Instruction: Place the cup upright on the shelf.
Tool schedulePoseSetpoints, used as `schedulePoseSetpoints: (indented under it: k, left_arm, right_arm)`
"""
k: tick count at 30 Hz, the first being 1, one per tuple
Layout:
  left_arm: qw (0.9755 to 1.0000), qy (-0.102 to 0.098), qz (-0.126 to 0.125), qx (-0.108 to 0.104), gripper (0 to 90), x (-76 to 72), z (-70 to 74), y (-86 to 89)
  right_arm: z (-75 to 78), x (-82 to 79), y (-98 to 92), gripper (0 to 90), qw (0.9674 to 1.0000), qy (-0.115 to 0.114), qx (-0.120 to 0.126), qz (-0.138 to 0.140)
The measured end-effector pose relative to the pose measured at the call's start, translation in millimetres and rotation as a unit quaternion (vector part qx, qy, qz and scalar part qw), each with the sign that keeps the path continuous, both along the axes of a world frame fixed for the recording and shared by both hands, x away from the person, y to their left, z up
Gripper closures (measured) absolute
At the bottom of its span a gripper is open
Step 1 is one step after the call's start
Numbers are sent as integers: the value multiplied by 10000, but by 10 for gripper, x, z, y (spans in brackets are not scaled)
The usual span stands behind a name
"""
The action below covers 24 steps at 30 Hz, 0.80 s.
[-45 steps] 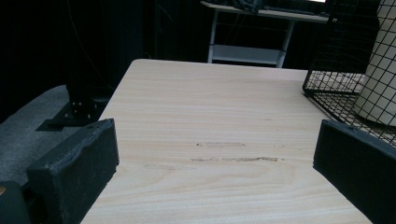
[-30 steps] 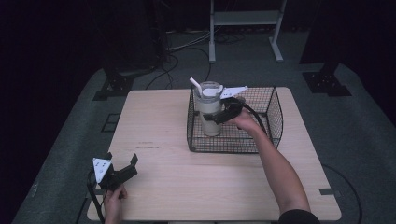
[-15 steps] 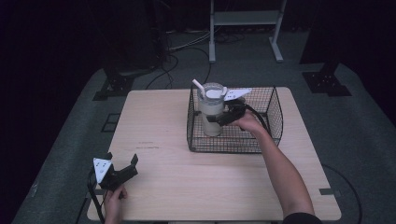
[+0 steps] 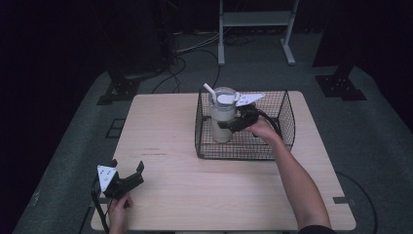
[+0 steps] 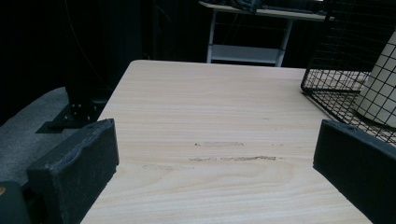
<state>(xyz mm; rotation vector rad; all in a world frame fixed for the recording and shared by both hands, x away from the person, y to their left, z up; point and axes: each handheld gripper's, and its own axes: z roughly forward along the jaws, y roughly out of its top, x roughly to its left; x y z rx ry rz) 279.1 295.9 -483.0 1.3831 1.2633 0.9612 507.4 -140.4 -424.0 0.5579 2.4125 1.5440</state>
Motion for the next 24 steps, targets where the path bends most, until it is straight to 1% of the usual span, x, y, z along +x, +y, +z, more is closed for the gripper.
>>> schedulePoseSetpoints:
  k: [1, 5, 8, 15, 20, 23, 24]
  left_arm:
    - [10000, -7, -4, 1, 0, 1, -1, -1]
    - [10000, -9, -11, 14, 0, -1, 0, -1]
    - [10000, -13, -8, 4, 0, -1, -1, -1]
    - [10000, -18, -16, 8, 0, -1, -1, -1]
    - [10000, -19, -11, -2, 0, -2, -1, 0]
    - [10000, -22, -16, 4, 0, -1, -1, -1]
    - [10000, -22, -16, 4, 0, -2, -1, 0]
  right_arm:
    - [12, -4, -3, 72, 10000, -20, -83, -17]
    - [21, -10, -8, 72, 9999, -38, -135, -30]
    - [24, -14, 1, 72, 9998, -56, -159, -41]
    - [30, -23, -12, 72, 9999, -28, -157, -66]
    - [41, -35, -21, 73, 9998, -9, -206, -81]
    - [48, -40, -36, 73, 9997, -34, -234, -57]
    - [50, -37, -43, 74, 9997, -86, -229, -48]
